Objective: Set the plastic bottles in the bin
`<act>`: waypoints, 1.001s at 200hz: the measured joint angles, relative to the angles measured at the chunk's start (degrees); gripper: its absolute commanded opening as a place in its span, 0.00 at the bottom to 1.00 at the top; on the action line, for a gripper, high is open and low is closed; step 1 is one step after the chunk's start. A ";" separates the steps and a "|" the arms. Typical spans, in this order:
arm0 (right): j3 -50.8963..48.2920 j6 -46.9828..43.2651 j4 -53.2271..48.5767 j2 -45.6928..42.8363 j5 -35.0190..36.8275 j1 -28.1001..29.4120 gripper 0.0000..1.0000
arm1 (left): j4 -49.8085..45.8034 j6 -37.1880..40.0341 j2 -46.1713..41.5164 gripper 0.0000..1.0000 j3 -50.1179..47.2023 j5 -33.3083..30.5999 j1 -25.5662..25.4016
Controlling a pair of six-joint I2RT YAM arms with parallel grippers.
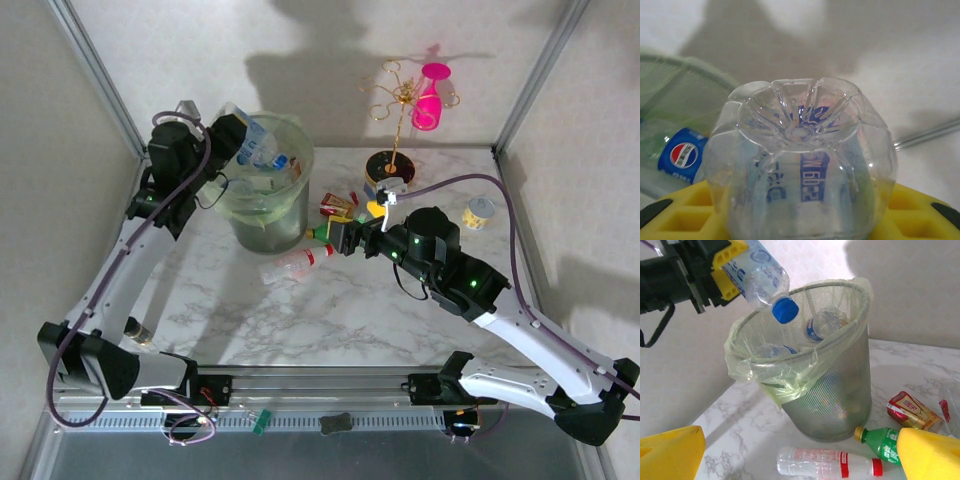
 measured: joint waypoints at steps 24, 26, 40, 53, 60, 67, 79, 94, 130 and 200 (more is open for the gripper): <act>-0.04 0.11 -0.20 0.00 0.83 0.00 0.99 | -3.28 -3.52 2.64 0.39 0.00 -0.09 0.83; -0.04 0.13 -0.20 0.00 0.94 0.00 0.99 | -3.56 -3.74 2.84 0.40 0.00 -0.11 0.90; -0.17 0.26 -0.24 0.02 1.20 0.00 0.99 | -5.22 -5.42 3.72 0.41 0.00 -0.50 1.29; -0.20 0.26 -0.24 0.13 1.57 0.00 0.99 | -6.73 -6.64 4.04 0.43 0.00 -0.98 1.46; -0.20 0.24 -0.24 0.17 1.70 0.00 0.99 | -7.37 -7.06 4.15 0.44 0.00 -1.29 1.53; -0.20 0.24 -0.24 0.28 1.97 0.00 0.98 | -7.87 -7.43 4.24 0.45 0.00 -1.44 1.53; -0.20 0.24 -0.24 0.55 2.21 0.00 0.99 | -8.61 -7.85 4.48 0.47 0.02 -1.79 1.53; -0.20 0.24 -0.24 0.98 2.23 0.00 0.99 | -9.40 -8.15 5.29 0.49 0.15 -1.86 1.60; -0.20 0.26 -0.42 1.42 2.25 0.00 0.99 | -11.45 -8.15 8.59 0.62 1.03 -2.45 1.90; -0.33 0.46 -0.63 1.42 2.25 0.00 0.99 | -13.18 -7.69 9.07 0.79 3.21 -2.86 1.90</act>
